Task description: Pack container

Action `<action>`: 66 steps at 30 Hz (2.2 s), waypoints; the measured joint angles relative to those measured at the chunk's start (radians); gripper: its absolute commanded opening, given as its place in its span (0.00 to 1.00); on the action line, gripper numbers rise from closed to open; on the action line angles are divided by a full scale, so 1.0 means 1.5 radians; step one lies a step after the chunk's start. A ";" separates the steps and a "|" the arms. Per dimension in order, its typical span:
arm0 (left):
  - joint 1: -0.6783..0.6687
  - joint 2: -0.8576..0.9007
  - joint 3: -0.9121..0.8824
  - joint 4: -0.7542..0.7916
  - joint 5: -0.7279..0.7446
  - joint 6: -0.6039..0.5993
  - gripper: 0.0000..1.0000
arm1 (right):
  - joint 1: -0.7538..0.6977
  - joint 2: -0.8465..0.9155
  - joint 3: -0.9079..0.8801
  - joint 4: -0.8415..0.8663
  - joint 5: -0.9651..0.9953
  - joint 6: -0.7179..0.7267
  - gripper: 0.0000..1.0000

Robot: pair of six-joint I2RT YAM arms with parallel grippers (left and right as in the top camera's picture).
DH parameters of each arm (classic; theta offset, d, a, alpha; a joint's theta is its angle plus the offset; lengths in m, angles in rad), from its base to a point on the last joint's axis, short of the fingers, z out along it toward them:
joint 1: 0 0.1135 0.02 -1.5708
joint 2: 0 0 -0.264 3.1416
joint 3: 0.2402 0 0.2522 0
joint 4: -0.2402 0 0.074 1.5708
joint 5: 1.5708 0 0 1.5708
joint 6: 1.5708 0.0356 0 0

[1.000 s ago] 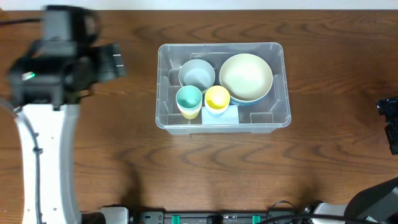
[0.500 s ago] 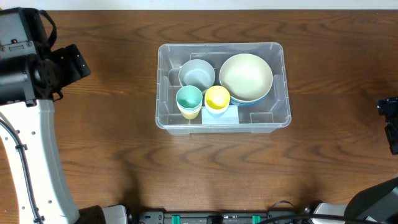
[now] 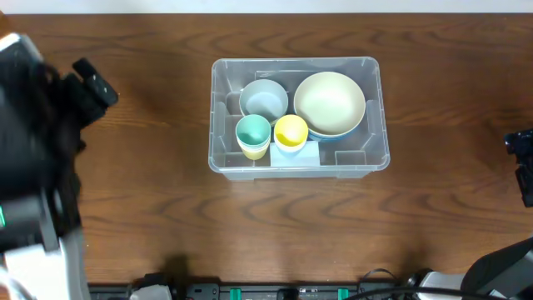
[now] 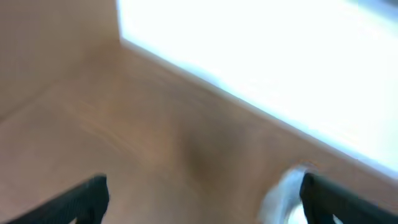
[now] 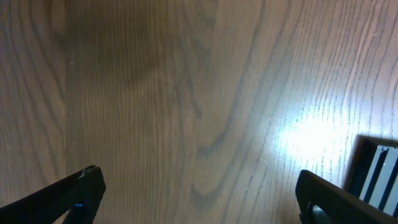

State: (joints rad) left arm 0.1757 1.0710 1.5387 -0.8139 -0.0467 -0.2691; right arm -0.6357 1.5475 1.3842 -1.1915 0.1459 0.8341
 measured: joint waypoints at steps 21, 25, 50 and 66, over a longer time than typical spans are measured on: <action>-0.127 -0.645 -0.949 0.622 0.082 0.007 0.98 | 0.000 0.000 0.000 0.000 -0.001 0.000 0.99; -0.127 -0.690 -1.022 0.631 0.087 0.008 0.98 | 0.000 0.000 0.000 0.000 0.000 0.000 0.99; -0.127 -0.690 -1.022 0.625 0.087 0.008 0.98 | 0.524 -0.210 -0.004 0.042 0.099 -0.001 0.99; -0.127 -0.690 -1.022 0.625 0.087 0.008 0.98 | 0.555 -0.564 -0.255 0.723 0.139 -0.231 0.99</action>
State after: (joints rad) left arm -0.0154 0.0360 0.0059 0.1234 0.0837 -0.2577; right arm 0.1970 0.7010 1.0023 -0.1070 0.3546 0.4881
